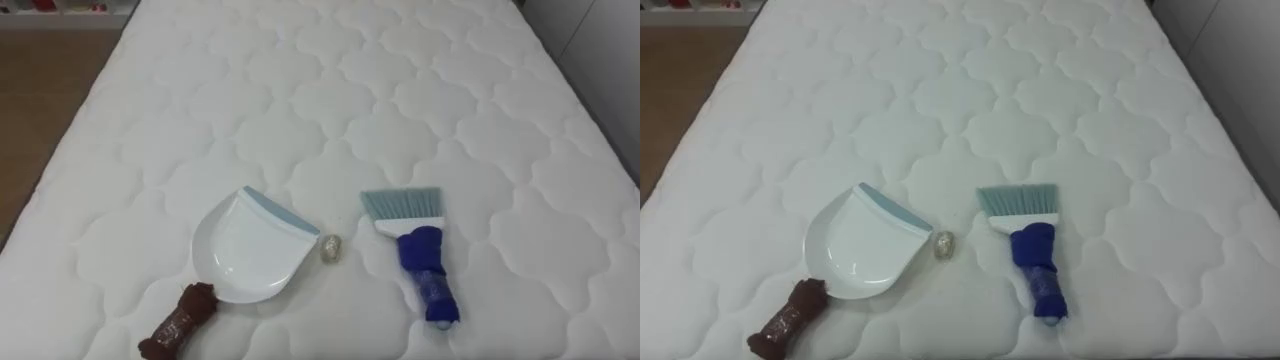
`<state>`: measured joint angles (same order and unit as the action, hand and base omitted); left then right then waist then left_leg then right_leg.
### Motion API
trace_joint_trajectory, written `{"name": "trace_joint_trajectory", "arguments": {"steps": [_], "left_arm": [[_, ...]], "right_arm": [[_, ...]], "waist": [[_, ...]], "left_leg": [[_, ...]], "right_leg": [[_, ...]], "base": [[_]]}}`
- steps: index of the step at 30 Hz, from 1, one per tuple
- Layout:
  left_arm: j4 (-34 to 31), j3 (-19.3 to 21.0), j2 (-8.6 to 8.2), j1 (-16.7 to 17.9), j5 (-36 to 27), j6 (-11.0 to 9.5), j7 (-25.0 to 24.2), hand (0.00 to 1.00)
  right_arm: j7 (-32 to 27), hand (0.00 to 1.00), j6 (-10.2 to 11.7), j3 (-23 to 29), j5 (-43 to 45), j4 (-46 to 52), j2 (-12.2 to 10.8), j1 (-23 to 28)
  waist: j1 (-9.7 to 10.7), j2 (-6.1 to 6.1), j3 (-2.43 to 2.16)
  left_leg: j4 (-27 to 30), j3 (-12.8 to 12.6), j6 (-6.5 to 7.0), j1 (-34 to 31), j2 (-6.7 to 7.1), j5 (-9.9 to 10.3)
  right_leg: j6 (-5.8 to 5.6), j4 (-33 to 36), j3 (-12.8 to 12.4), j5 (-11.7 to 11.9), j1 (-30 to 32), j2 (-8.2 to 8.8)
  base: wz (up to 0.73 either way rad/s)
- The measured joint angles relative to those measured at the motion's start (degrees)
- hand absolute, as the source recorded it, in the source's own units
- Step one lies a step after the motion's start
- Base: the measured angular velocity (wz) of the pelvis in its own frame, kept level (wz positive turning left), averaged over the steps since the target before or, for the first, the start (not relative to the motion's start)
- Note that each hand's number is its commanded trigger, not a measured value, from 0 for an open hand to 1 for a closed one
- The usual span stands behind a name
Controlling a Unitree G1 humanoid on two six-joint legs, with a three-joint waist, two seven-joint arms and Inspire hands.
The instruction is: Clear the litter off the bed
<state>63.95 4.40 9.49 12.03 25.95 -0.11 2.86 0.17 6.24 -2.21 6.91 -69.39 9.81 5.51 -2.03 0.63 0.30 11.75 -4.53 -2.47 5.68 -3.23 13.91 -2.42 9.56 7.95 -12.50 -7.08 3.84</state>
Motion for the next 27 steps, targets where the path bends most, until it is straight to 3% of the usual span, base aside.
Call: {"name": "trace_joint_trajectory", "arguments": {"steps": [12, 19, 22, 27], "left_arm": [[-0.06, 0.12, 0.0, -0.02, -0.36, -0.39, 1.05, 0.0], [-0.28, 0.12, 0.01, -0.15, -1.85, -2.54, 8.2, 0.0], [-0.77, 0.46, 0.02, -0.31, -5.67, -3.3, 11.54, 0.0], [-4.24, 2.98, 0.15, -0.03, -11.21, -6.48, 17.87, 0.0]], "right_arm": [[0.0, 0.0, 0.0, -0.01, 0.08, 0.0, -0.04, -0.09], [-0.9, 0.0, 0.01, -0.39, 0.14, 0.04, -0.1, -0.05], [-1.8, 0.0, 0.01, -0.41, 0.23, 0.05, -0.17, 0.08], [-3.3, 0.0, 0.27, -0.31, 0.88, 0.04, -0.18, 0.07]], "waist": [[0.09, 0.5, -0.06], [0.23, 1.04, -0.17], [0.15, 0.98, -0.02], [0.11, 1.01, 0.06]], "left_leg": [[0.0, 0.02, 0.0, -0.08, 0.01, 0.0], [0.0, 0.03, 0.0, -0.07, 0.0, 0.0], [-0.05, 0.06, 0.0, 0.06, 0.02, 0.0], [-0.02, 0.22, 0.0, -0.02, 0.06, 0.0]], "right_leg": [[0.0, 0.03, 0.0, 0.0, 0.1, 0.0], [0.0, 0.15, 0.07, 0.0, -0.05, 0.0], [0.0, 0.13, 0.06, 0.0, -0.22, 0.02], [-0.01, 0.15, 0.15, 0.0, -0.02, 0.04]], "base": [[0.0], [0.0], [0.0], [0.0]]}}
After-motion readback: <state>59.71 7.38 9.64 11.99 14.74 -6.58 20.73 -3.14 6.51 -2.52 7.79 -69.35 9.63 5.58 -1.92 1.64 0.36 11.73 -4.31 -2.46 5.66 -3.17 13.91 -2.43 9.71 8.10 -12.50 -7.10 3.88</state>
